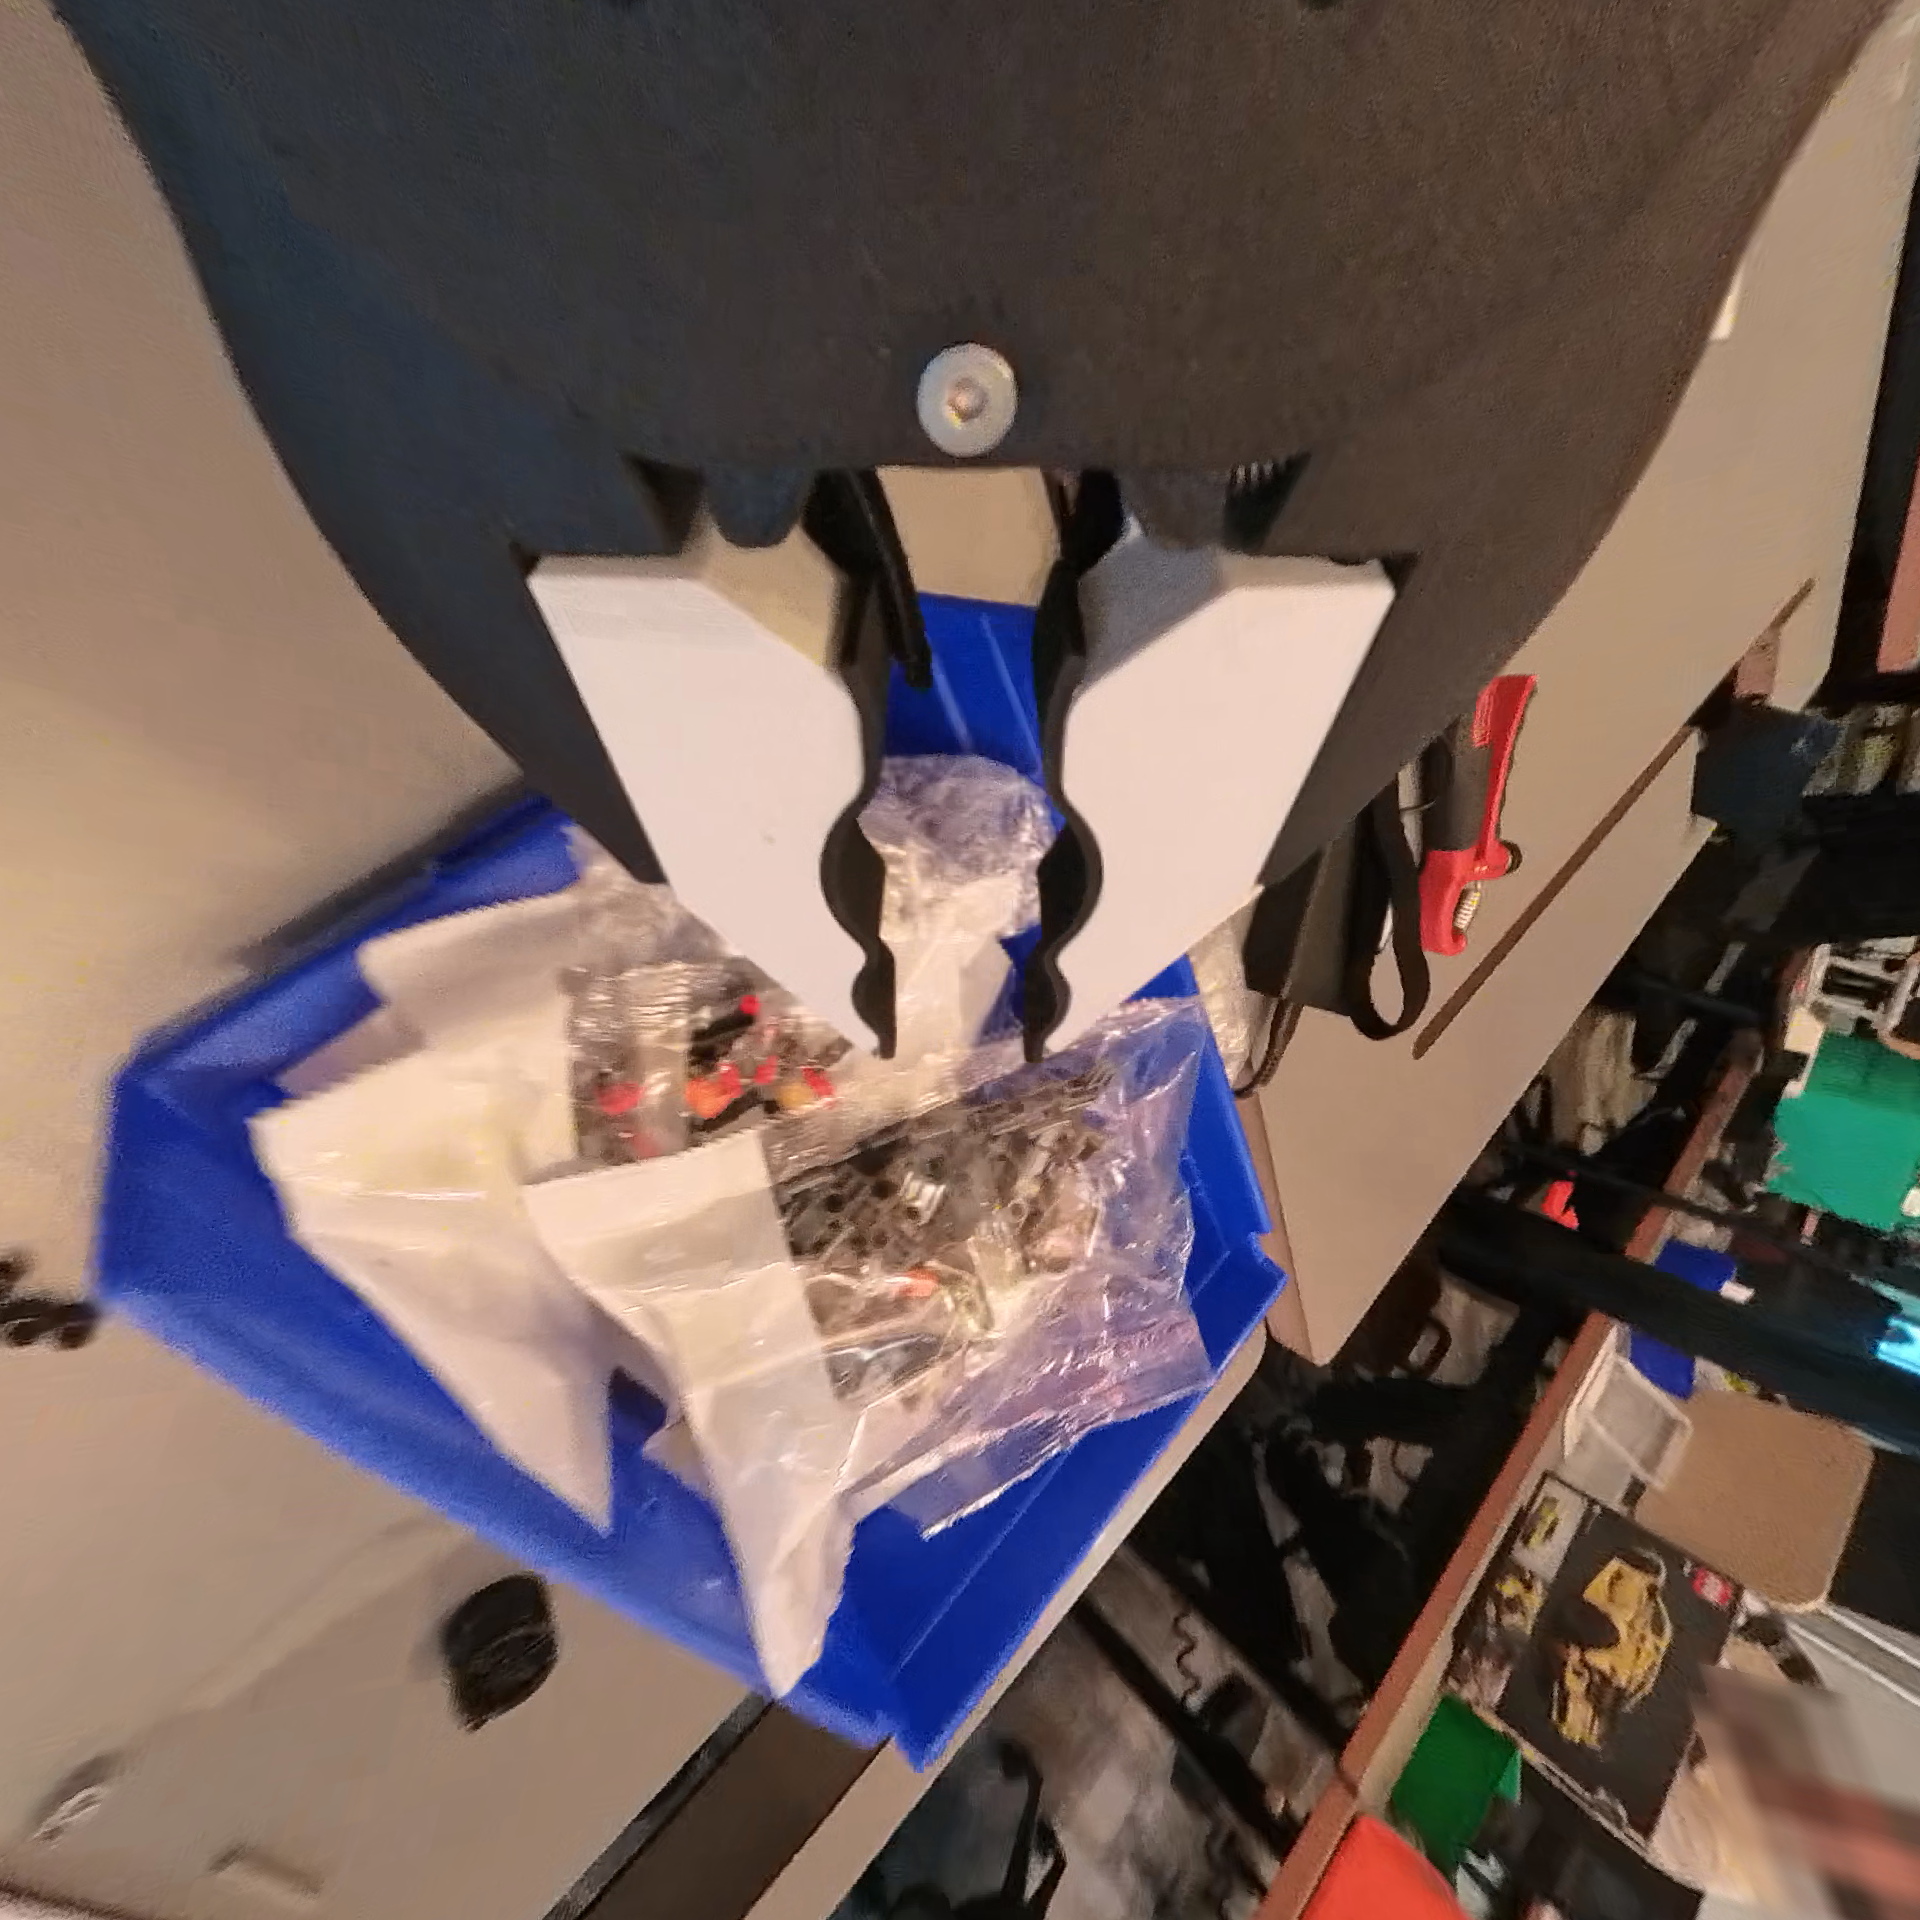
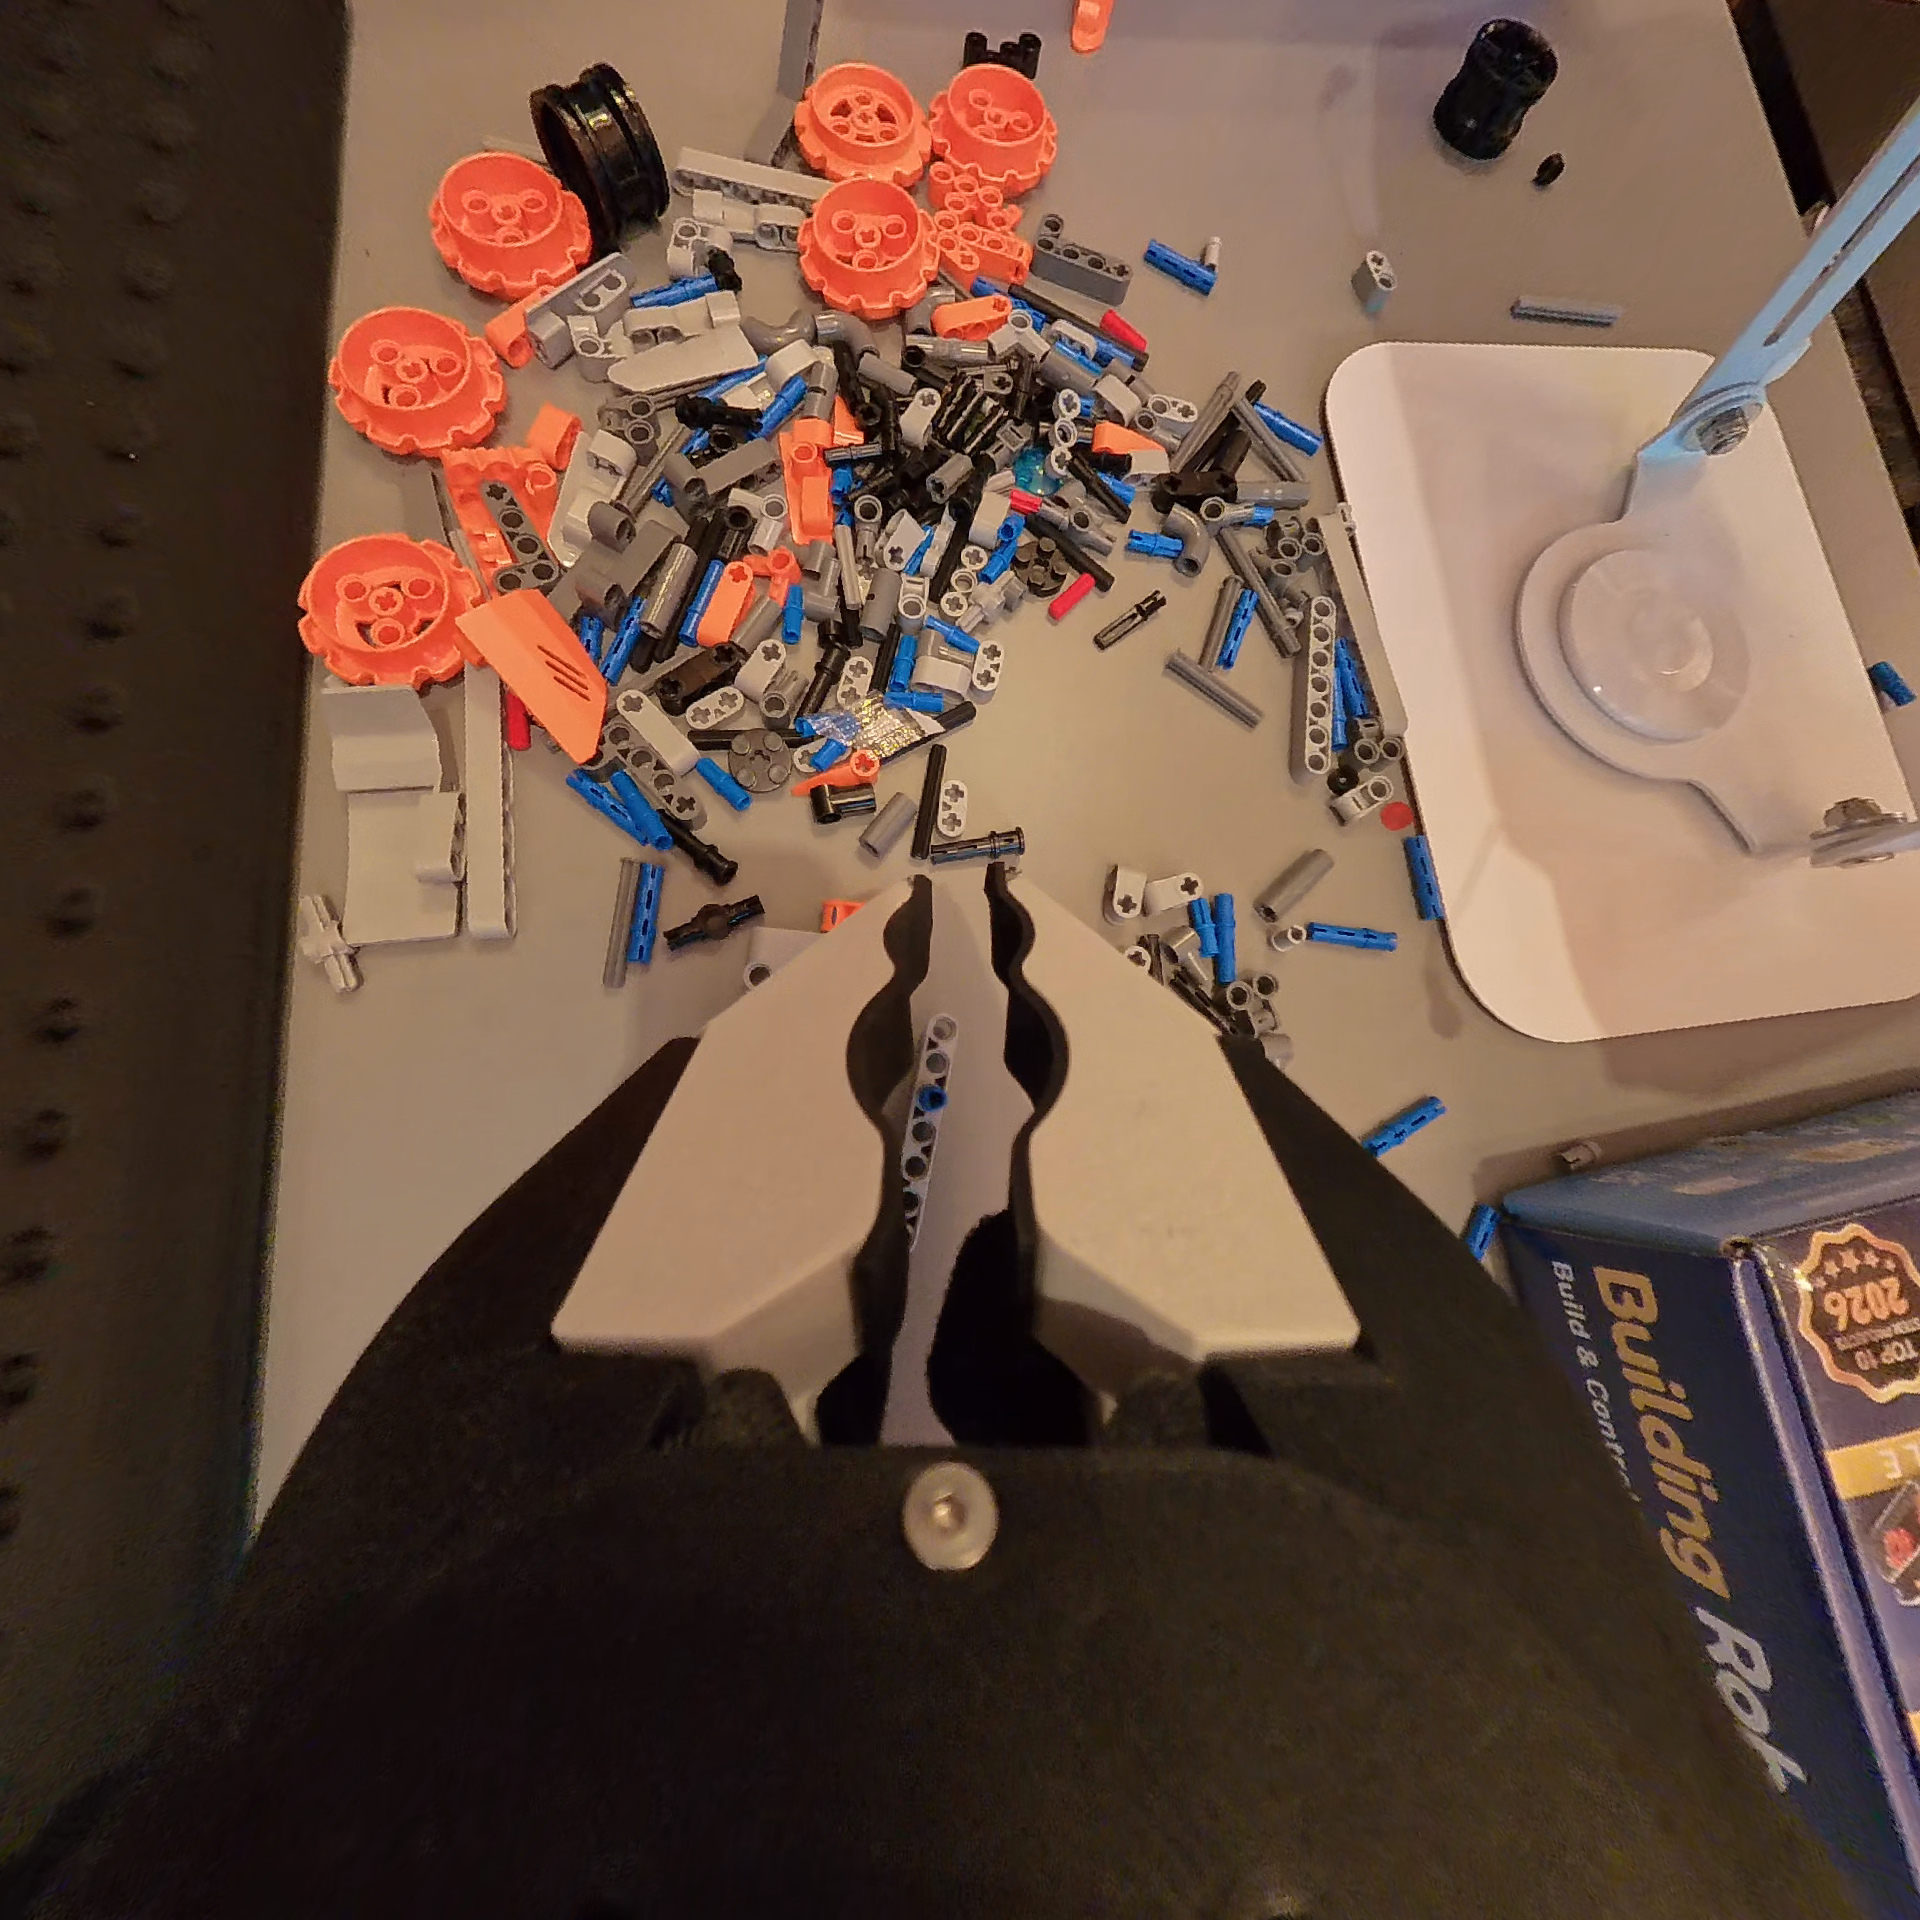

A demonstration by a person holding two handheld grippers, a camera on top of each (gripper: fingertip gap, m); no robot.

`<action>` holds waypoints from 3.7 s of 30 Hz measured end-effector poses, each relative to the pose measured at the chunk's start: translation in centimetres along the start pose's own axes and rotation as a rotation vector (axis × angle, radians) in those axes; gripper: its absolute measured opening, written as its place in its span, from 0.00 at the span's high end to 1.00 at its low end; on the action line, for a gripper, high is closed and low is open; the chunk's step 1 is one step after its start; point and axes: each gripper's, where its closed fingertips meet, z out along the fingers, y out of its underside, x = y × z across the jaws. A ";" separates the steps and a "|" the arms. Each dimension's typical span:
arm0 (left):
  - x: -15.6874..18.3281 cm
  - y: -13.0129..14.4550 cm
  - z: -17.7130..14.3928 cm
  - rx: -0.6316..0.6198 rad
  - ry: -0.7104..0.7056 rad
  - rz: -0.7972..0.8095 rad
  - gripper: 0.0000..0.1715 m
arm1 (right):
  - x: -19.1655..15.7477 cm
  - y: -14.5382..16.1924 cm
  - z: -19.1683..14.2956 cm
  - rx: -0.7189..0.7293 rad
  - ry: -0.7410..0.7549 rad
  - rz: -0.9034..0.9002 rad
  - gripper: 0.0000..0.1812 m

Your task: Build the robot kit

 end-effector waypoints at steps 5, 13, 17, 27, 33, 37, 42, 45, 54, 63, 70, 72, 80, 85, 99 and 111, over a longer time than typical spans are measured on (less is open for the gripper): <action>-1.3 4.3 2.7 -0.200 0.047 -0.083 0.80 | 0.0 0.5 -0.1 -0.005 -0.005 0.002 0.95; 0.6 4.1 4.5 -0.167 0.197 -0.317 0.70 | -0.1 1.1 0.3 -0.028 -0.018 0.002 0.95; -0.4 1.8 5.9 -0.016 0.385 -0.755 0.61 | 0.3 1.0 0.0 -0.015 -0.002 0.013 0.95; -3.2 -0.7 7.3 0.109 0.439 -0.949 0.68 | 0.4 0.9 0.1 -0.008 -0.004 0.020 0.96; -3.1 -3.8 7.2 0.220 0.596 -1.018 0.58 | 0.5 0.6 -0.6 0.034 -0.010 0.036 0.96; -3.4 -3.5 8.7 0.153 0.543 -0.988 0.66 | 0.4 0.8 -0.3 0.019 -0.013 0.028 0.96; -3.9 -3.8 9.8 0.157 0.465 -0.909 1.00 | 0.5 1.0 -0.2 0.016 -0.009 0.031 0.96; -4.5 -5.1 9.4 0.217 0.420 -0.818 1.00 | 0.8 1.0 -0.3 0.023 -0.007 0.042 0.96; -7.8 -12.3 3.7 0.575 0.476 -0.643 1.00 | 1.1 1.2 -0.2 0.027 -0.008 0.062 0.97; -8.8 -9.7 1.2 0.625 0.581 -0.691 1.00 | 0.9 1.4 -0.1 0.022 -0.021 0.062 0.97; -9.6 -4.2 3.0 0.430 0.461 -0.740 1.00 | 0.9 1.5 0.1 0.017 -0.022 0.068 0.97; -9.9 -2.5 3.5 0.346 0.424 -0.732 1.00 | 1.1 1.5 0.1 0.018 -0.019 0.073 0.97; -11.3 -1.2 2.6 0.318 0.356 -0.605 1.00 | 1.6 1.8 0.2 0.021 -0.008 0.098 0.97; -12.7 -0.8 3.2 0.317 0.300 -0.621 1.00 | 1.8 1.9 0.2 0.027 -0.007 0.109 0.97; -17.1 -5.0 7.3 0.374 0.270 -0.745 1.00 | 1.8 2.1 0.0 0.029 -0.015 0.115 0.97; -16.6 -7.3 9.5 0.374 0.356 -0.632 1.00 | 1.8 2.3 -0.1 0.031 -0.016 0.120 0.97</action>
